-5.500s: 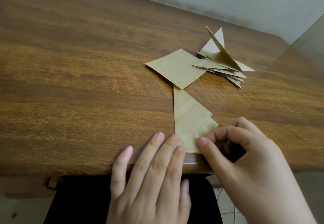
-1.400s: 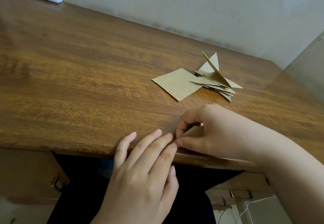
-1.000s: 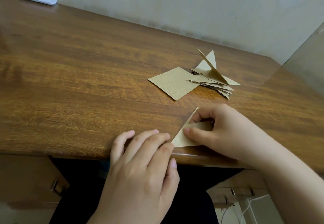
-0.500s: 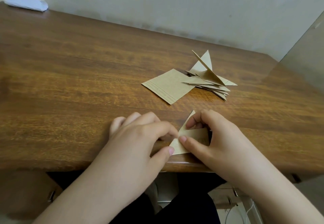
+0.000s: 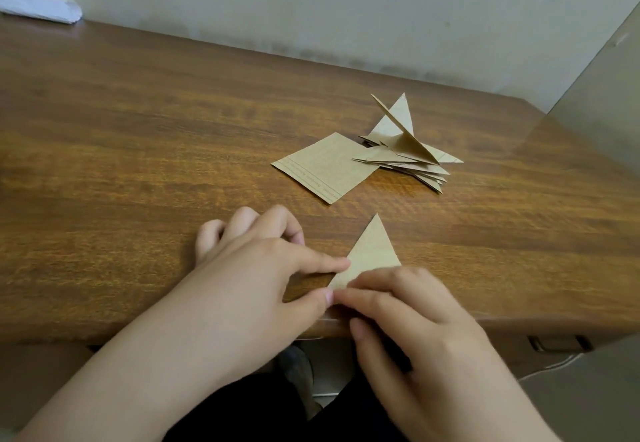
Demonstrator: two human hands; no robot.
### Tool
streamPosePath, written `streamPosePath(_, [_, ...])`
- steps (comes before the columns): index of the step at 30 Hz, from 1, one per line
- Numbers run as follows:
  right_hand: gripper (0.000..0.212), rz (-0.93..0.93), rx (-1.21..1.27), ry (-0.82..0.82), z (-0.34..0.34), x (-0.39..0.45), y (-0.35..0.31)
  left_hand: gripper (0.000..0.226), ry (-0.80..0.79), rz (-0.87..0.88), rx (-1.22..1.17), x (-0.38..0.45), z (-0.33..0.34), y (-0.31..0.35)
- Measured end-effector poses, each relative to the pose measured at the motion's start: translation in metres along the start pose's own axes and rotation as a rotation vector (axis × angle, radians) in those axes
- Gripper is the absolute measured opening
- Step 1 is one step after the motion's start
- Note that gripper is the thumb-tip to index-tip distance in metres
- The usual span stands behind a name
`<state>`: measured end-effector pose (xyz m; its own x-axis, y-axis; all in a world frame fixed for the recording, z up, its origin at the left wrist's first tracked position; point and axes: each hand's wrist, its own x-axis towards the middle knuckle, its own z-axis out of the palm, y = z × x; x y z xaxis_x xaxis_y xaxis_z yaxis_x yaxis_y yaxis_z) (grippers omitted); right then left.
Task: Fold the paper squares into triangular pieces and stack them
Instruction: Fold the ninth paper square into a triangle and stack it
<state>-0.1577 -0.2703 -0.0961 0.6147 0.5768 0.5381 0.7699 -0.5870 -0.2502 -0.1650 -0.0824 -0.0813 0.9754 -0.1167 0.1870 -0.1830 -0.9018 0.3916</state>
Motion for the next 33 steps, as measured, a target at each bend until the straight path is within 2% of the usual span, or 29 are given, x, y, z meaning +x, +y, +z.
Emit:
streamPosePath(2, [0.027, -0.006, -0.008, 0.010, 0.004, -0.007, 0.002, 0.055, -0.002, 0.001, -0.009, 0.000, 0.001, -0.001])
streamPosePath(5, [0.027, 0.004, -0.032, 0.041, 0.000, -0.014, 0.011, 0.043, -0.042, -0.014, -0.017, 0.001, -0.001, 0.000])
streamPosePath(8, [0.027, 0.016, -0.014, 0.048, -0.005, -0.015, 0.015, 0.041, -0.055, -0.003, -0.024, 0.002, -0.003, 0.001])
streamPosePath(12, [0.027, 0.084, -0.004, 0.075, -0.013, -0.017, 0.025, 0.023, -0.058, -0.011, -0.069, 0.000, -0.003, 0.001])
streamPosePath(14, [0.027, 0.108, -0.026, 0.072, -0.018, -0.019, 0.030, 0.025, -0.041, 0.002, -0.067, 0.000, -0.002, 0.000])
streamPosePath(18, [0.025, 0.106, -0.093, -0.006, -0.019, -0.019, 0.031, 0.048, 0.044, 0.057, -0.029, -0.004, 0.003, -0.003])
streamPosePath(24, [0.037, 0.037, -0.064, -0.113, -0.015, -0.021, 0.036, 0.036, 0.081, 0.174, 0.017, -0.007, 0.011, -0.010])
streamPosePath(28, [0.027, -0.023, -0.053, -0.006, -0.009, -0.025, 0.037, 0.027, 0.170, 0.263, -0.082, -0.014, 0.010, -0.005])
streamPosePath(31, [0.011, -0.095, -0.030, 0.104, -0.005, -0.027, 0.035, 0.018, 0.229, 0.324, -0.067, -0.025, 0.015, 0.001])
streamPosePath(33, [0.009, -0.105, 0.027, 0.114, -0.007, -0.022, 0.033, 0.019, 0.272, 0.323, -0.054, -0.030, 0.019, 0.003])
